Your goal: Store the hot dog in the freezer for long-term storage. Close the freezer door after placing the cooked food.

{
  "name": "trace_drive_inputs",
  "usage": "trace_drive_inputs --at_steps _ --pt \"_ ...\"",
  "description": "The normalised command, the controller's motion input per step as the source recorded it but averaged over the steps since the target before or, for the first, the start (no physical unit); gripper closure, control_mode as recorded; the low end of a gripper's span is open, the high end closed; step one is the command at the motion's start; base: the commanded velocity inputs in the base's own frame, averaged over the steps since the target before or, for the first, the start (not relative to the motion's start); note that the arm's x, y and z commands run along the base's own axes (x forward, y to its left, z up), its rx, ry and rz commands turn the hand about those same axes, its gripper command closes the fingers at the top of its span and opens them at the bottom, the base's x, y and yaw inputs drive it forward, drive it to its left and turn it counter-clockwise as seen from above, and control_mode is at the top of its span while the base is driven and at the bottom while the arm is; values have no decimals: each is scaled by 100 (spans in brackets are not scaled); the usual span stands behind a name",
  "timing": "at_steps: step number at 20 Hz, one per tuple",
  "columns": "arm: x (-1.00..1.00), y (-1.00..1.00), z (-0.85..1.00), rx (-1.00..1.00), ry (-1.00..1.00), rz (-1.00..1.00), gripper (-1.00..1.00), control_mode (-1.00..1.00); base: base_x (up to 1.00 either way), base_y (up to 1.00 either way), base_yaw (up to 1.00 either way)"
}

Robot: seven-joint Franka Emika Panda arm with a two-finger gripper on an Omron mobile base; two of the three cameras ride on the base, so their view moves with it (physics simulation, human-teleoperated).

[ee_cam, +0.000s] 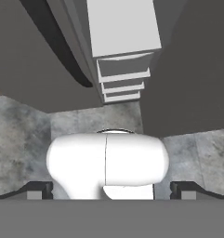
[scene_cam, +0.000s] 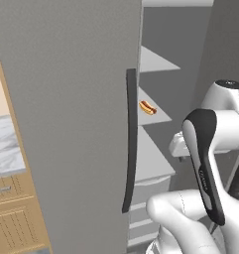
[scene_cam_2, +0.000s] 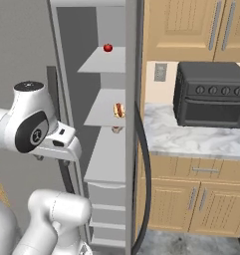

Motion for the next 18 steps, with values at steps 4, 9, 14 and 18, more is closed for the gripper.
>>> trace_drive_inputs --at_steps 4,9,14,18 --pt "0 0 0 0 0 0 -100 100 -69 -18 0" --pt "0 0 0 0 0 0 -100 100 -15 -7 3" --pt "0 0 0 0 0 0 -100 100 -17 -30 15" --pt "0 0 0 0 0 0 -100 100 -50 -24 11"
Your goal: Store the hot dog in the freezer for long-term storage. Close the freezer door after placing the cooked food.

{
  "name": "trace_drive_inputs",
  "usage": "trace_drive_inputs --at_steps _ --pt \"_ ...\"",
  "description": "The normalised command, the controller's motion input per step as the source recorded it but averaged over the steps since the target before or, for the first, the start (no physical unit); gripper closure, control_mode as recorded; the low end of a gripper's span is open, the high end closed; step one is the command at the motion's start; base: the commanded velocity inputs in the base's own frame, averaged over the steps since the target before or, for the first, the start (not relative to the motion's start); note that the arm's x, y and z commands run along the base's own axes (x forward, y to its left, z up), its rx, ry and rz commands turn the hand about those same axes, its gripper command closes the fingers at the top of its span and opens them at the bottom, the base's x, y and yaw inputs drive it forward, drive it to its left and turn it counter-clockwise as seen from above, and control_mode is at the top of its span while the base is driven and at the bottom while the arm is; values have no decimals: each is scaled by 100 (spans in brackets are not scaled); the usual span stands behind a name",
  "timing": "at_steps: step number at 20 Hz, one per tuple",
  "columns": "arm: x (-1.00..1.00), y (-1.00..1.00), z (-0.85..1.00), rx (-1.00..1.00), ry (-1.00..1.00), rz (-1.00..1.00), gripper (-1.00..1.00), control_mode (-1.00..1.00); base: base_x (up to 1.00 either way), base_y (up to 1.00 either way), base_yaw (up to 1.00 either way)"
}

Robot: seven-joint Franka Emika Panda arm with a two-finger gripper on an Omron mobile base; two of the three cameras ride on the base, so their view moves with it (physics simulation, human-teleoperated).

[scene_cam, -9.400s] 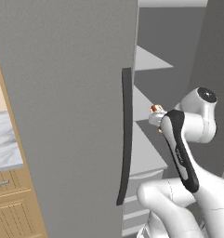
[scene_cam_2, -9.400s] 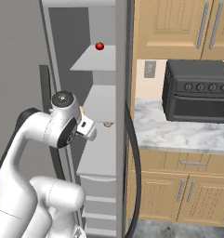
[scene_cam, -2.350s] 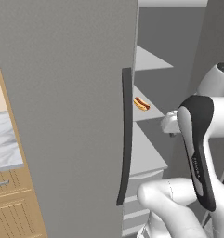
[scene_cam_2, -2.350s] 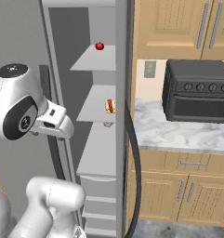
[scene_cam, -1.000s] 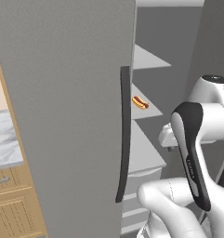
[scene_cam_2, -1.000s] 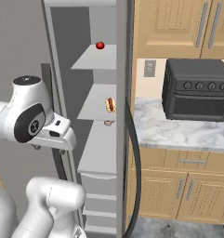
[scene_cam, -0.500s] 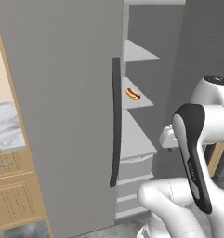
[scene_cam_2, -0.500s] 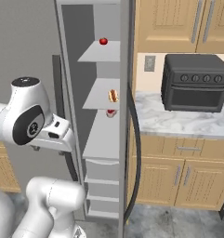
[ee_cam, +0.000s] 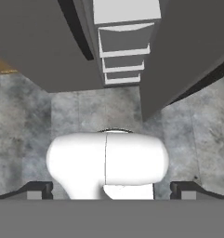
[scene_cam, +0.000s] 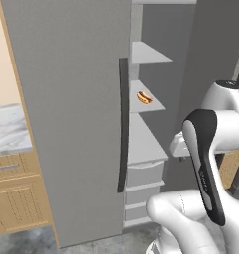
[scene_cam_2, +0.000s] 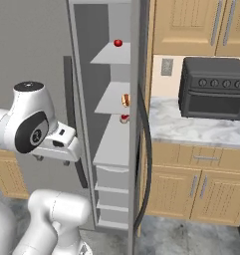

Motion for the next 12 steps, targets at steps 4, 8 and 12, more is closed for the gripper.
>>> trace_drive_inputs --at_steps 4,8,12 --pt "0 0 0 0 0 0 -100 100 -57 -8 0" --pt "0 0 0 0 0 0 -100 100 -24 -23 0" --pt "0 0 0 0 0 0 -100 100 0 -45 1"
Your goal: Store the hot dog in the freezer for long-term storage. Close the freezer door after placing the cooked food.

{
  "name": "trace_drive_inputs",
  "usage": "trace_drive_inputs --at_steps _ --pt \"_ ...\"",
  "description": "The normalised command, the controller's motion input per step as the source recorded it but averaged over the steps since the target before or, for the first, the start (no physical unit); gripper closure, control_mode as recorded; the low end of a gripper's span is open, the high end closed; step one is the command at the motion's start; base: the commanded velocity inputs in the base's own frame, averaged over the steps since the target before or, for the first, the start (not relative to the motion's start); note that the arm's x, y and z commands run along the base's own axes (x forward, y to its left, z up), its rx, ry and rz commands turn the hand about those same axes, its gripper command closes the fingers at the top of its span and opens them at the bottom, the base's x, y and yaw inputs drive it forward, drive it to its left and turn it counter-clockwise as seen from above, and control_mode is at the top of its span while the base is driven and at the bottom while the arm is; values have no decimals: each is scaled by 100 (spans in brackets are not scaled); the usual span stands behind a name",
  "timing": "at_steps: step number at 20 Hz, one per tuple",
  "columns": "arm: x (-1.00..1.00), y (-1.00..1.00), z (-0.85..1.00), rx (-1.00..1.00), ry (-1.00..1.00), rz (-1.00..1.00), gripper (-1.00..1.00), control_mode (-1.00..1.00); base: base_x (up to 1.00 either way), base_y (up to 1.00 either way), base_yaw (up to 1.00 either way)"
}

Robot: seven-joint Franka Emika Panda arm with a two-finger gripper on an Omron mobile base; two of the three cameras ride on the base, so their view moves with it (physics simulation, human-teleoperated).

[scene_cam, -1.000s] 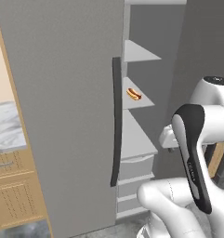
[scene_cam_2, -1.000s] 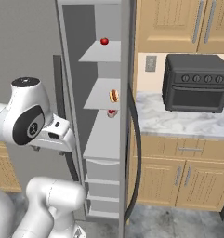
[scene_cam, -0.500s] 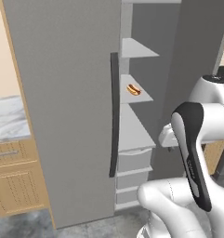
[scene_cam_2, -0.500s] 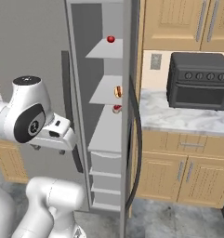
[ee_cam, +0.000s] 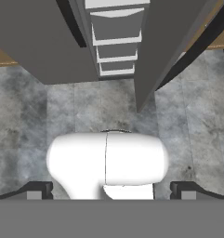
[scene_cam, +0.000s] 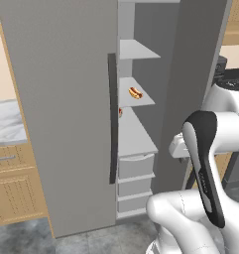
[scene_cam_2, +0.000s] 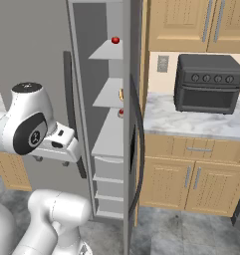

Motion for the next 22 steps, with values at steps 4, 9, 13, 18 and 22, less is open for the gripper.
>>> trace_drive_inputs --at_steps 4,9,13,18,22 --pt "0 0 0 0 0 0 -100 100 0 -38 4" --pt "0 0 0 0 0 0 -100 100 0 -29 2" --pt "0 0 0 0 0 0 -100 100 0 -29 0" --pt "0 0 0 0 0 0 -100 100 0 -20 0" --pt "0 0 0 0 0 0 -100 100 0 0 0"
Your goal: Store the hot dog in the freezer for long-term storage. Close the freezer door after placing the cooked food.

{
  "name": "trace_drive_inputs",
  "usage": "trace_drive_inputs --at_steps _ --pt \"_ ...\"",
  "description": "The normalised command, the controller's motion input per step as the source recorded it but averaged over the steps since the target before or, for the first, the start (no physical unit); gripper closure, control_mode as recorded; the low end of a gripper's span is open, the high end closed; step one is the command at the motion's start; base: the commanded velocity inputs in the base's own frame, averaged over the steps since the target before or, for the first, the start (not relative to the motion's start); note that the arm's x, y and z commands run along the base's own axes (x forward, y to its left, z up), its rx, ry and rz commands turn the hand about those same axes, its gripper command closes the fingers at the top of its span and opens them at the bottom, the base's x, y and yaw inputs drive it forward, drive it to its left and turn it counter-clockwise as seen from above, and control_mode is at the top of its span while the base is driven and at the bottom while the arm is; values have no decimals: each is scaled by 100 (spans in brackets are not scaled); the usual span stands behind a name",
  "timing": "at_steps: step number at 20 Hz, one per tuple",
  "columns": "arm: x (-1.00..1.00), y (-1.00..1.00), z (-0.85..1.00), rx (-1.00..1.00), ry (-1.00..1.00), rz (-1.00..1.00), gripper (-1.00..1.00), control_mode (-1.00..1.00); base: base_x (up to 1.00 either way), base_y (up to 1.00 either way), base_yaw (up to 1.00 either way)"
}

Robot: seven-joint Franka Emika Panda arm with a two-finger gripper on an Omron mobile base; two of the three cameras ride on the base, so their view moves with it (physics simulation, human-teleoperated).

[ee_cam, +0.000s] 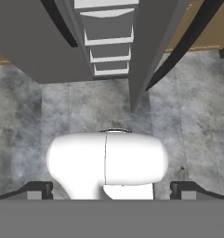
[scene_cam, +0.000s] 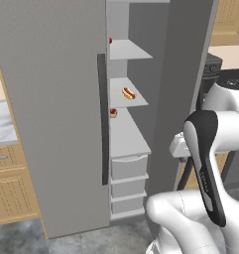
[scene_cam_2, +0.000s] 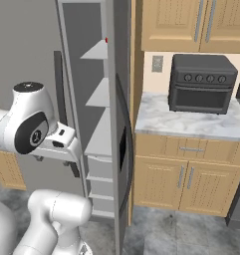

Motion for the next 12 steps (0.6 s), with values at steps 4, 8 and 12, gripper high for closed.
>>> trace_drive_inputs --at_steps 4,8,12 --pt "0 0 0 0 0 0 -100 100 0 0 0" --pt "0 0 0 0 0 0 -100 100 0 0 0" --pt "0 0 0 0 0 0 -100 100 0 0 0"
